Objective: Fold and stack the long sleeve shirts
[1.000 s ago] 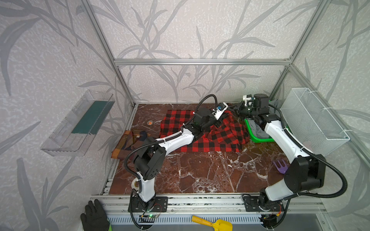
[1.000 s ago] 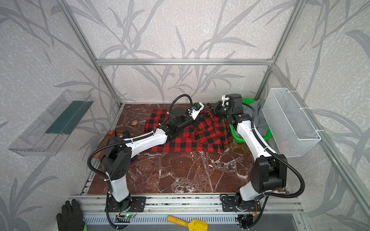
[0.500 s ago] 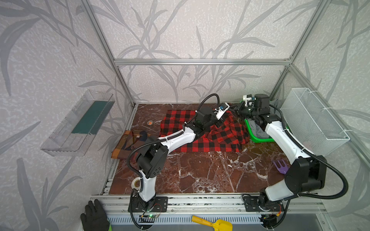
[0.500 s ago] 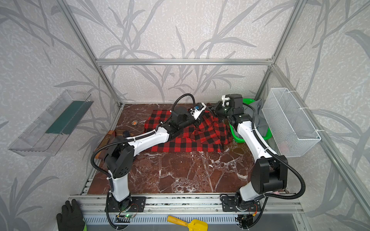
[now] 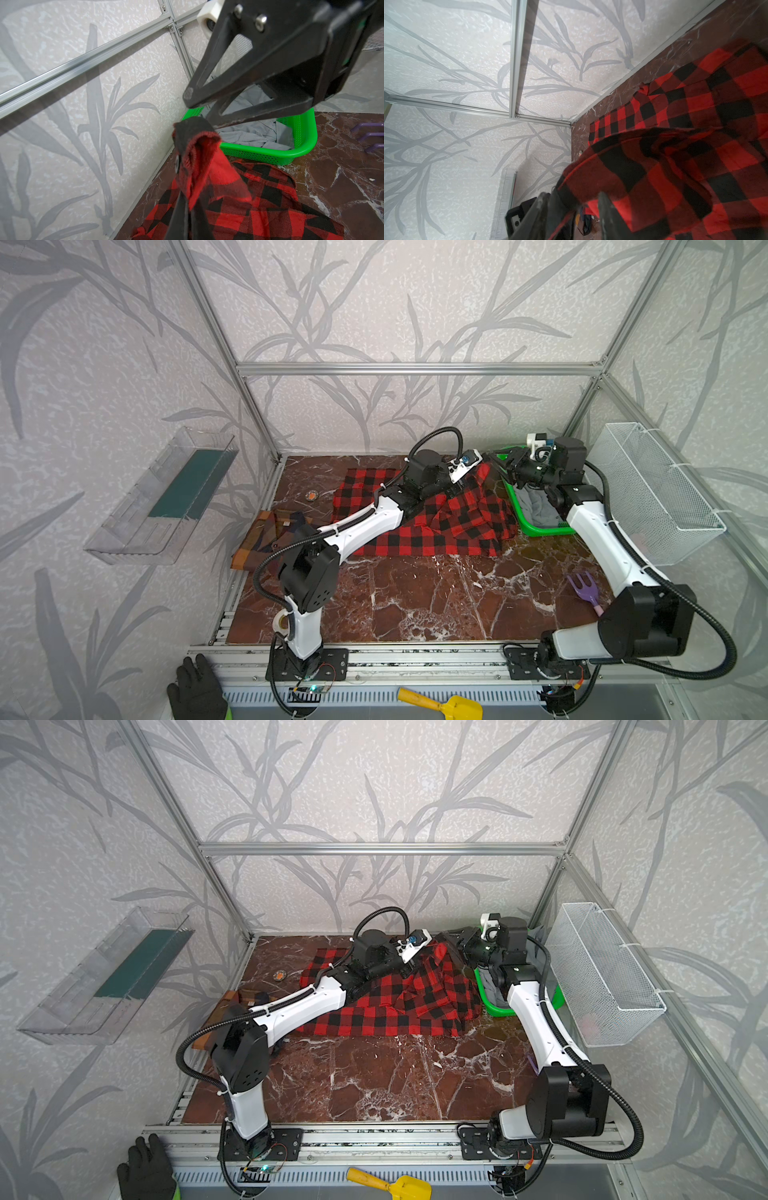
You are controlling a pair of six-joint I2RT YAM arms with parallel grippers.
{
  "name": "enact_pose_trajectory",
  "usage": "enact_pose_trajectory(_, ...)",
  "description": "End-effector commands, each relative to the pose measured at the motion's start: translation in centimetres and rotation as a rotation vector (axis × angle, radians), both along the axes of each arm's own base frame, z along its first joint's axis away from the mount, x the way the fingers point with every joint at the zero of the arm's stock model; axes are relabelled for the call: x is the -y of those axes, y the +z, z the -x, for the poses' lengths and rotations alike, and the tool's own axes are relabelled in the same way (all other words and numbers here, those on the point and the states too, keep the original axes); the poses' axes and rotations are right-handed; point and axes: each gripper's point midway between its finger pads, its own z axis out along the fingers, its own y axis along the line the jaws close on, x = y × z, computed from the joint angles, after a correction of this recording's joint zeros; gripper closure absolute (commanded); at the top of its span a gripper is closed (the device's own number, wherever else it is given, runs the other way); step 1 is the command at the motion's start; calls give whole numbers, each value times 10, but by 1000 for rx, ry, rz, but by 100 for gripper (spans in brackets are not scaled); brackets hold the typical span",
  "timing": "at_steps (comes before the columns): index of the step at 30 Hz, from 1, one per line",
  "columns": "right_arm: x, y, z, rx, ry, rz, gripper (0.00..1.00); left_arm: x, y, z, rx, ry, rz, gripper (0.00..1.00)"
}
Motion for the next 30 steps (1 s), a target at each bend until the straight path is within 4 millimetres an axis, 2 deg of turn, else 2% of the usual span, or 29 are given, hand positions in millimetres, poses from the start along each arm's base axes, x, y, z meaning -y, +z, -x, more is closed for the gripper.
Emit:
enact_pose_trajectory(1,11,29,13,105,-37,40,55,-8,54,15,115,-79,11,100)
enact_pose_trajectory(5,27,13,32,63,-124,138,57,-5,52,24,130,-144,-71,100)
enact_pose_trajectory(7,32,-3,42,29,-146,160,58,-6,53,26,153,-160,-101,100)
enact_pose_trajectory(10,29,-39,54,-41,-136,174,60,-9,63,27,214,-156,-128,100)
enact_pose_trajectory(16,-12,-107,71,-108,-15,214,67,-13,93,36,358,-162,-103,100)
enact_pose_trajectory(21,-66,-162,83,-166,92,238,68,-15,116,44,440,-165,-31,100)
enact_pose_trajectory(24,-84,-191,77,-213,114,245,69,-14,124,50,451,-173,7,100)
enact_pose_trajectory(28,-90,-223,55,-246,72,225,71,-15,128,61,458,-201,34,100)
enact_pose_trajectory(30,-93,-233,44,-246,60,211,72,-16,131,64,459,-207,54,100)
